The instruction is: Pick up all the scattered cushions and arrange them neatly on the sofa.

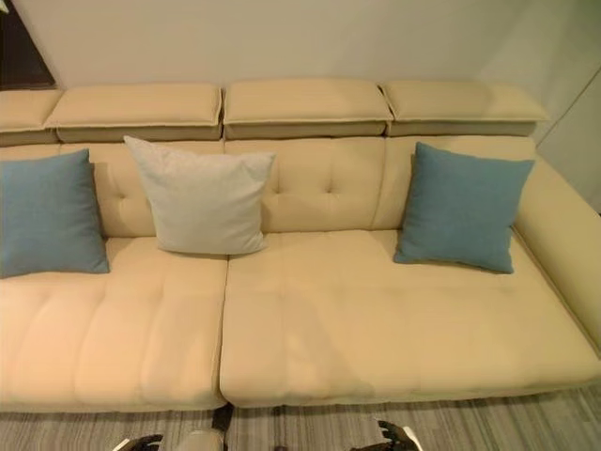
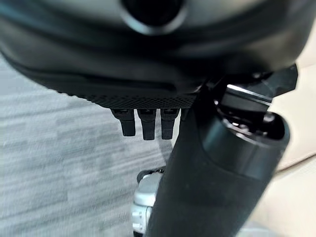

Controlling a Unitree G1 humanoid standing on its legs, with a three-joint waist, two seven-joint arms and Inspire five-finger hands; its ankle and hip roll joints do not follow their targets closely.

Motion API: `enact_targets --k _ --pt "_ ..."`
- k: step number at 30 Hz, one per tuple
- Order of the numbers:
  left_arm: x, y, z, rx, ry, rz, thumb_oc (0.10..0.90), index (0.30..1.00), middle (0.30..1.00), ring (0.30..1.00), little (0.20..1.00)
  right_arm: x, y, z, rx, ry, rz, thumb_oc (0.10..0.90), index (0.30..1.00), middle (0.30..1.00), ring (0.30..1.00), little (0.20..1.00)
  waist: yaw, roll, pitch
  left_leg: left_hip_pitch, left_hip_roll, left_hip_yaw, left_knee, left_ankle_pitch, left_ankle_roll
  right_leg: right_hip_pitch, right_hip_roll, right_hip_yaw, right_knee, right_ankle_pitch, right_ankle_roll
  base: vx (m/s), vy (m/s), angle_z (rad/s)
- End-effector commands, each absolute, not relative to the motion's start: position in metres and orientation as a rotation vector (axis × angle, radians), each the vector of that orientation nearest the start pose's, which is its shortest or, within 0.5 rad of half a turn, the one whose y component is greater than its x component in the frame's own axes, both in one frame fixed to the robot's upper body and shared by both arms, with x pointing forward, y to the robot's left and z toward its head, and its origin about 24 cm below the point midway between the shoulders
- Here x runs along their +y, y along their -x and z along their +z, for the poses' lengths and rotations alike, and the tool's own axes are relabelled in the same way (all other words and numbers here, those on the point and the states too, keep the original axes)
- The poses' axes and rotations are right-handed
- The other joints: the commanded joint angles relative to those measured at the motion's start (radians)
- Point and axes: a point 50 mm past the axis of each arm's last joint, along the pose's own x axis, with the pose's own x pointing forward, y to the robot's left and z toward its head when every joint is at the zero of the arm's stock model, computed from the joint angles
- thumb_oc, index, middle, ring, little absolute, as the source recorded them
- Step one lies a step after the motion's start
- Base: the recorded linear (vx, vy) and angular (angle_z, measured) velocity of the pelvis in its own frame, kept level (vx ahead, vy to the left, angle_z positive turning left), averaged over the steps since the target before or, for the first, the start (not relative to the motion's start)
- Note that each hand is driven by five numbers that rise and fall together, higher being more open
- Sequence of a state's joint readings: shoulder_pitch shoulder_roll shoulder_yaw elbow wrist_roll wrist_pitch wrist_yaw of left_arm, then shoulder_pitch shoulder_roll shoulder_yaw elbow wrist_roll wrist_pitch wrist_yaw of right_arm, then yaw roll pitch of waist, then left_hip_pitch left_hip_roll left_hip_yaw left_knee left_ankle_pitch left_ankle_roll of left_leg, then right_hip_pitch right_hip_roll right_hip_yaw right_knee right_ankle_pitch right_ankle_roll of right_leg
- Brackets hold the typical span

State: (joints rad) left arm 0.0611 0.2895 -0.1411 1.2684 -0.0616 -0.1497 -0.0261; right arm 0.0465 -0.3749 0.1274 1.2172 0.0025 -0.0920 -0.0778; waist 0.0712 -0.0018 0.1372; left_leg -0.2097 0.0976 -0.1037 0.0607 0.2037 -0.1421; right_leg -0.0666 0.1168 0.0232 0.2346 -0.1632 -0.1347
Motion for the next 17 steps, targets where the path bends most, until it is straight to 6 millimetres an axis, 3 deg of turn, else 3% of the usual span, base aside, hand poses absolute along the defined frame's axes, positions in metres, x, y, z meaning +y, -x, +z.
enact_targets --k 1,3,5,6,9,17 --pt "0.250 -0.088 -0.155 1.103 -0.136 0.168 0.800 0.900 0.900 0.900 0.900 -0.304 -0.057 -0.142 1.211 0.461 -0.244 0.800 0.900 0.900 0.900 0.900 -0.039 -0.053 -0.003 -0.029 -0.096 0.014 0.089 -0.132 0.070 0.124 -0.093 -0.002 -0.208 0.076 0.180 -0.20 -0.011 0.22" --pt "0.251 -0.075 -0.159 1.146 -0.107 0.198 0.800 0.900 0.900 0.900 0.900 -0.298 -0.036 -0.148 1.285 0.420 -0.255 0.800 0.900 0.900 0.900 0.900 -0.055 -0.069 -0.030 0.039 -0.096 0.006 0.158 -0.201 0.072 0.116 -0.113 -0.020 -0.228 0.086 0.178 -0.16 0.004 0.48" --pt "0.244 -0.065 -0.162 1.187 -0.106 0.186 0.800 0.900 0.900 0.900 0.900 -0.291 -0.024 -0.152 1.328 0.394 -0.247 0.800 0.900 0.900 0.900 0.900 -0.071 -0.064 -0.061 0.109 -0.084 -0.008 0.133 -0.211 0.073 0.111 -0.112 -0.027 -0.243 0.097 0.183 -0.02 0.048 0.35" --pt "0.242 -0.064 -0.163 1.195 -0.108 0.185 0.800 0.900 0.900 0.900 0.900 -0.288 -0.026 -0.153 1.329 0.386 -0.240 0.800 0.900 0.900 0.900 0.900 -0.076 -0.057 -0.073 0.150 -0.081 -0.009 0.087 -0.236 0.078 0.113 -0.111 -0.032 -0.247 0.099 0.185 0.01 0.080 0.20" --pt "0.237 -0.058 -0.166 1.226 -0.116 0.167 0.800 0.900 0.900 0.900 0.900 -0.279 -0.030 -0.156 1.317 0.365 -0.227 0.800 0.900 0.900 0.900 0.900 -0.090 -0.041 -0.109 0.213 -0.078 -0.014 -0.050 -0.227 0.078 0.108 -0.105 -0.041 -0.273 0.118 0.195 -0.02 0.090 0.17" --pt "0.230 -0.078 -0.164 1.166 -0.135 0.133 0.800 0.900 0.900 0.900 0.900 -0.262 -0.058 -0.158 1.237 0.382 -0.131 0.800 0.900 0.900 0.900 0.900 -0.081 -0.043 -0.127 0.251 -0.100 -0.017 -0.126 -0.215 0.100 0.117 -0.136 -0.051 -0.309 0.158 0.214 -0.06 0.074 0.07"
